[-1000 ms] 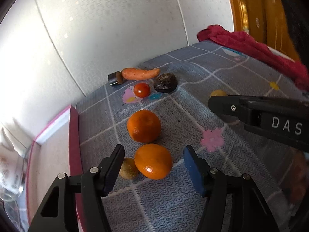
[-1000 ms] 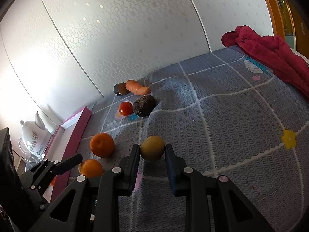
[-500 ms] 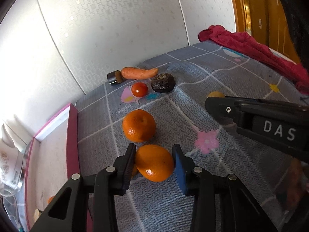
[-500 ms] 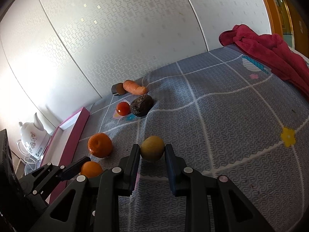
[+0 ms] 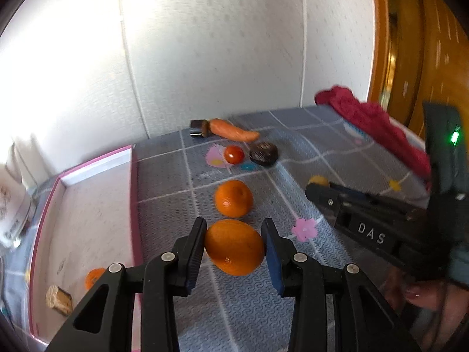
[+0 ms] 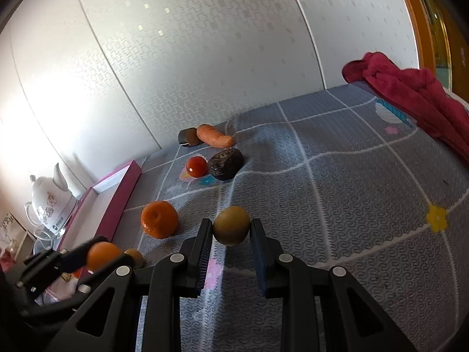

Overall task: Organize fruits
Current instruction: 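Grasp a mandarin orange with the left tool, then lower the orange into the pink tray and open the left tool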

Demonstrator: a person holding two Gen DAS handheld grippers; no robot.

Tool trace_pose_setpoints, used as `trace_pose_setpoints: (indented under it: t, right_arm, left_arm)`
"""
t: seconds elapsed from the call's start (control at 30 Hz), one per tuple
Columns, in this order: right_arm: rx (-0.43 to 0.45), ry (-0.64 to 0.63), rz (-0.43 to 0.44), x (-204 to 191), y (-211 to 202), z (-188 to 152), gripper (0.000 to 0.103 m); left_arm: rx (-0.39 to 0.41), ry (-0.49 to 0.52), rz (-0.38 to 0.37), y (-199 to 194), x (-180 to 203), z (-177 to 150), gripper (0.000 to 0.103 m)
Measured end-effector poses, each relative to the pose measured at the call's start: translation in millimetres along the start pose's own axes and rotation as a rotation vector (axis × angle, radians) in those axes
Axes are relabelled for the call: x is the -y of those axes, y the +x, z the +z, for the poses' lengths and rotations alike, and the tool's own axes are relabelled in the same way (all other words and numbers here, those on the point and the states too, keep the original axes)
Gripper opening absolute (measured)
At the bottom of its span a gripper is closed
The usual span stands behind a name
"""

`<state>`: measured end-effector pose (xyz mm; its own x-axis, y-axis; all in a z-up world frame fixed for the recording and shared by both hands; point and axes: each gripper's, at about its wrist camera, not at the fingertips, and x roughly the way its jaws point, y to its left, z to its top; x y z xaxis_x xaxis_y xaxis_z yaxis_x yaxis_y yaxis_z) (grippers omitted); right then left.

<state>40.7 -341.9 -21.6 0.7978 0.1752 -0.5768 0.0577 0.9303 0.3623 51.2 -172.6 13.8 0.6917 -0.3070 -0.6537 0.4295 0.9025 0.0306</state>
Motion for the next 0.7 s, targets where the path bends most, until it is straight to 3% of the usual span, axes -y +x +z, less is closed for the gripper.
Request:
trace_pose_setpoints:
  t: [0.4, 0.7]
  right_arm:
    - [0.012, -0.047, 0.006, -7.3, -0.4, -2.5, 0.026]
    - [0.013, -0.099, 0.013, -19.4, -0.1, -7.7, 0.026]
  left_arm:
    - [0.041, -0.185, 0.007, -33.3, -72.5, -12.8, 0.039]
    - [0.036, -0.259, 0.109, -37.9, -129.9, -27.5, 0.039]
